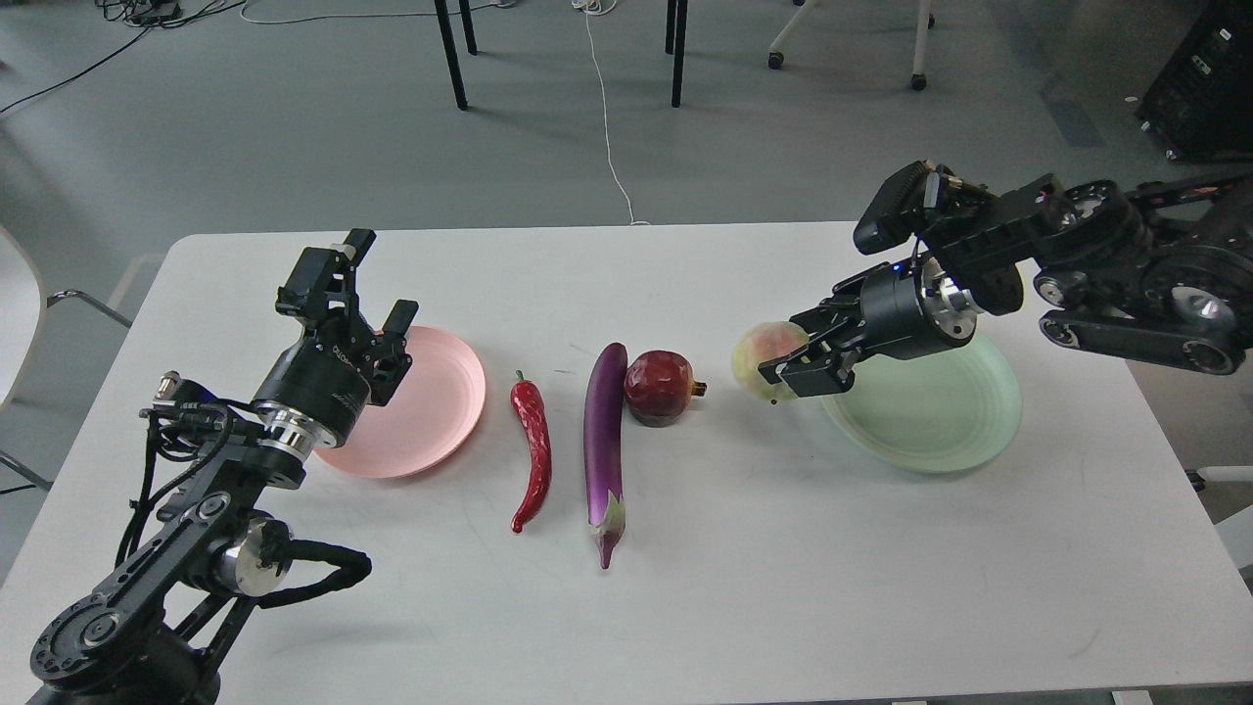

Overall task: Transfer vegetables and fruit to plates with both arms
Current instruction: 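Grasp the peach with the right gripper and carry it to the green plate, then lower the peach onto the green plate and open the right gripper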

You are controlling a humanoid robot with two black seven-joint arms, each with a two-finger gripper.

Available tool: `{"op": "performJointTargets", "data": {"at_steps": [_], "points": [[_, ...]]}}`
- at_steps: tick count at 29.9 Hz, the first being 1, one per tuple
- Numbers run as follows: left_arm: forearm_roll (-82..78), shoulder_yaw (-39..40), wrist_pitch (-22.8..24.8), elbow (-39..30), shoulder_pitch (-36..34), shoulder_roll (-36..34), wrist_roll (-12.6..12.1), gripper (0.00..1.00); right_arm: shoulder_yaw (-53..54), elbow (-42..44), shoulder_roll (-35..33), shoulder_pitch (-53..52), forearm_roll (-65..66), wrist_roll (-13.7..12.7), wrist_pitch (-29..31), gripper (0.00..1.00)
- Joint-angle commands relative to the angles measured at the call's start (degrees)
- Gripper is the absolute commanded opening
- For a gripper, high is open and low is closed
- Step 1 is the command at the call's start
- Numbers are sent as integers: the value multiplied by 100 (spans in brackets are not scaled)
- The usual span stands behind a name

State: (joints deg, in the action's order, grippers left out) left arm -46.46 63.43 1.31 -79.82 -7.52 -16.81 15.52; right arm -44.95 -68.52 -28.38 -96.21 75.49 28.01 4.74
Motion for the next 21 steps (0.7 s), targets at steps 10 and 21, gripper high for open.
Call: {"op": "performJointTargets", "data": {"at_steps": [10, 21], "points": [[-21, -103, 1, -42, -4, 20, -14, 100, -58, 435, -1398, 839, 959, -1, 1, 66], [-21, -94, 36, -42, -13, 11, -14, 100, 170, 963, -1038, 1517, 915, -1, -78, 74]]}}
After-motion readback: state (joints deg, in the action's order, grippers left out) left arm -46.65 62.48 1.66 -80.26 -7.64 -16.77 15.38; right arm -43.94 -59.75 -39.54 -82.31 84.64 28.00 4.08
